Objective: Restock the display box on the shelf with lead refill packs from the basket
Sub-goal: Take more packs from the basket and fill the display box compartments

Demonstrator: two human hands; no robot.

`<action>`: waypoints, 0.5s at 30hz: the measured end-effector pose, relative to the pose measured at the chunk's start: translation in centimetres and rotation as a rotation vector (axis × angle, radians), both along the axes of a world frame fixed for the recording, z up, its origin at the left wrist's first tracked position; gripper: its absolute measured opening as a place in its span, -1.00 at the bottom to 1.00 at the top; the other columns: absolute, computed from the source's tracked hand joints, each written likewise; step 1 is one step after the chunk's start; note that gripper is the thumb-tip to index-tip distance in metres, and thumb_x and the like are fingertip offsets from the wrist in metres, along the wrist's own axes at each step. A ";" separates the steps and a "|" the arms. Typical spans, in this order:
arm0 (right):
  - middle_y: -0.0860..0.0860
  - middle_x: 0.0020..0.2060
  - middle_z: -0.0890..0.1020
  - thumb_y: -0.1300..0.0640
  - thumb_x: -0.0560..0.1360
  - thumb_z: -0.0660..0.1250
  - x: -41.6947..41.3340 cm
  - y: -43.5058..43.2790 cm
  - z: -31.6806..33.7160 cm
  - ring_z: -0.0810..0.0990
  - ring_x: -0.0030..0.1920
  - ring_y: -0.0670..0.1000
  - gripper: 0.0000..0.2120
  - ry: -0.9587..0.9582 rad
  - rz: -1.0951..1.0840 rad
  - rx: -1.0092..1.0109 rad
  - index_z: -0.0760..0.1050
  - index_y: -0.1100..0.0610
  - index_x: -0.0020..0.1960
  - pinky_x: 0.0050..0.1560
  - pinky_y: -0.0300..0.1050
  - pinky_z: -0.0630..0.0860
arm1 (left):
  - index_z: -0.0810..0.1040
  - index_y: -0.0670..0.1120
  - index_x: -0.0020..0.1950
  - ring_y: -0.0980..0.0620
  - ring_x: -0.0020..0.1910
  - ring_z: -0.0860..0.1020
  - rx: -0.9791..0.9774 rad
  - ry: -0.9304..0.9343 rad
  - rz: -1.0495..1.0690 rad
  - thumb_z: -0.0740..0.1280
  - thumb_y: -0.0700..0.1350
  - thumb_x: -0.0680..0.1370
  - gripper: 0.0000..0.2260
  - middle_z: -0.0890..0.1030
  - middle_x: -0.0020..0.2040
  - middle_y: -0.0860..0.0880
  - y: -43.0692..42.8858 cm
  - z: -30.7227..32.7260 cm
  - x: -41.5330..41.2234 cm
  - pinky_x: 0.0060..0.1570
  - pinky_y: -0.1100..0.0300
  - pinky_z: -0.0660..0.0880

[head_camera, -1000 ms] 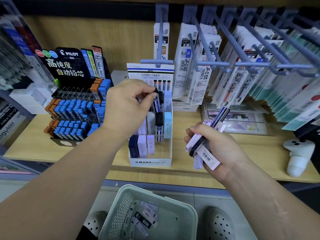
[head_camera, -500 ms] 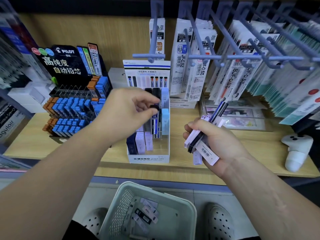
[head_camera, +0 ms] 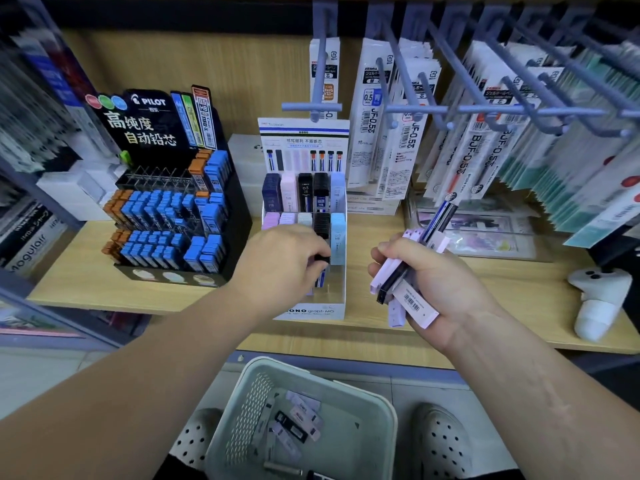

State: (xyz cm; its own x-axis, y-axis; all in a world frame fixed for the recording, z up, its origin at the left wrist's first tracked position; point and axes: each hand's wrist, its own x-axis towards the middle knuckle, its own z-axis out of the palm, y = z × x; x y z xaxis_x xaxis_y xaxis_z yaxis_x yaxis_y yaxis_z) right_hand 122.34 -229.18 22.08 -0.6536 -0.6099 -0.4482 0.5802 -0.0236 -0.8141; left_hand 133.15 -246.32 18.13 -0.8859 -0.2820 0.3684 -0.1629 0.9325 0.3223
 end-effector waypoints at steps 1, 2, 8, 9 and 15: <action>0.16 -0.24 0.59 0.33 0.46 0.40 0.0 0.0 0.0 0.62 -0.28 0.08 -0.73 0.004 0.004 -0.002 0.56 0.09 -0.37 -0.04 0.10 0.39 | 0.70 -0.01 -0.08 -0.03 -0.15 0.63 -0.032 0.003 0.000 0.43 -0.11 0.43 -0.90 0.67 -0.13 0.07 0.1 -0.2 0.0 -0.22 0.01 0.59; 0.15 -0.25 0.59 0.33 0.46 0.40 0.0 0.1 0.0 0.62 -0.29 0.08 -0.71 0.005 0.007 -0.003 0.56 0.08 -0.39 -0.04 0.11 0.39 | 0.70 -0.01 -0.09 -0.05 -0.16 0.64 -0.056 0.010 0.005 0.41 -0.10 0.43 -0.89 0.68 -0.14 0.06 0.2 -0.3 -0.1 -0.25 0.01 0.59; 0.15 -0.25 0.62 0.32 0.47 0.41 -0.3 0.3 -0.1 0.65 -0.29 0.07 -0.81 -0.006 0.010 0.003 0.55 0.11 -0.28 -0.05 0.10 0.43 | 0.71 -0.07 -0.17 -0.08 -0.25 0.62 -0.138 0.013 -0.001 0.37 -0.10 0.45 -0.88 0.64 -0.21 0.01 0.2 -0.8 -0.3 -0.36 0.04 0.57; 0.15 -0.24 0.62 0.31 0.47 0.41 -0.4 0.4 -0.1 0.66 -0.28 0.07 -0.84 -0.008 0.010 0.004 0.54 0.12 -0.23 -0.07 0.08 0.46 | 0.71 -0.07 -0.17 -0.07 -0.24 0.62 -0.120 0.020 -0.001 0.39 -0.11 0.45 -0.89 0.64 -0.21 0.01 0.3 -0.8 -0.3 -0.35 0.03 0.58; 0.13 -0.22 0.63 0.30 0.48 0.41 -0.7 0.4 -0.3 0.66 -0.25 0.05 -0.89 -0.006 -0.004 0.018 0.53 0.14 -0.15 -0.11 0.02 0.53 | 0.73 -0.03 -0.14 -0.03 -0.22 0.66 -0.108 0.024 -0.012 0.40 -0.10 0.42 -0.88 0.68 -0.19 0.05 -0.1 -0.5 -0.6 -0.36 0.05 0.58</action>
State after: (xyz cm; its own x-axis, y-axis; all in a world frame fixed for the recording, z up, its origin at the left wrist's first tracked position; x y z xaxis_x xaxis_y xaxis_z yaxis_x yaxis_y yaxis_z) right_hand 121.66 -228.80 21.79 -0.6531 -0.5990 -0.4633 0.5854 -0.0113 -0.8106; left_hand 132.57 -246.38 17.65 -0.8792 -0.2291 0.4177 -0.1451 0.9639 0.2233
